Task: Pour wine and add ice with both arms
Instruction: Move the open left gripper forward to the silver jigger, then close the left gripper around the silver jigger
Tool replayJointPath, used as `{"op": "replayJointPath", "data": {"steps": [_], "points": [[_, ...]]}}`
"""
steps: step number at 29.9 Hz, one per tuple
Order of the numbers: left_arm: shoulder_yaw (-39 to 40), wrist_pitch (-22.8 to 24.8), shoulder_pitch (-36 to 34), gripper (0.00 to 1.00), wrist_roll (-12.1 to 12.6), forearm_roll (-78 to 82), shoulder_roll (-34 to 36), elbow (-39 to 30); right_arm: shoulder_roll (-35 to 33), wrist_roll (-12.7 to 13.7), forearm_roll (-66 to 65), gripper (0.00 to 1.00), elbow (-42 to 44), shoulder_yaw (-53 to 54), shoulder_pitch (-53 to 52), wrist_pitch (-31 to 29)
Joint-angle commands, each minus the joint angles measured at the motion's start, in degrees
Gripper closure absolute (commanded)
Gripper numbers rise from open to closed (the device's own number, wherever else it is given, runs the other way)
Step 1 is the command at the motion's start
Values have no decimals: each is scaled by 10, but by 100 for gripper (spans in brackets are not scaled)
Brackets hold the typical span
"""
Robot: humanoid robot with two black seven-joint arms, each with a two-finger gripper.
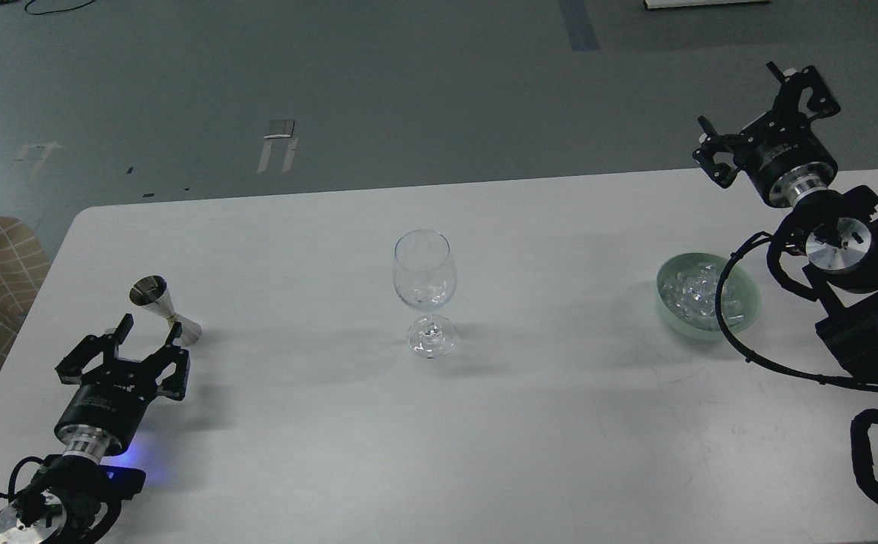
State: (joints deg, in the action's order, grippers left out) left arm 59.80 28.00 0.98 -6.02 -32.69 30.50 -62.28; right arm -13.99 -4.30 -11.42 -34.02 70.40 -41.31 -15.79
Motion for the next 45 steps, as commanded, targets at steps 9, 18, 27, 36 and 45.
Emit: {"op": "replayJointPath", "data": {"steps": [9,18,27,36,45], "points": [[6,0,-11,32,16,-2,0,3,-1,0,0,0,1,0,4,1],[5,0,-26,32,17,0,-11,28,-1,0,0,0,2,0,4,1],[5,0,-32,36,17,0,-16,27,-1,0,0,0,1,0,11,1],[0,0,-48,48,22,2,-15,26,-2,0,0,0,1,1,11,1],[-6,0,-46,52,22,4,-13,27,-1,0,0,0,2,1,11,1]]}}
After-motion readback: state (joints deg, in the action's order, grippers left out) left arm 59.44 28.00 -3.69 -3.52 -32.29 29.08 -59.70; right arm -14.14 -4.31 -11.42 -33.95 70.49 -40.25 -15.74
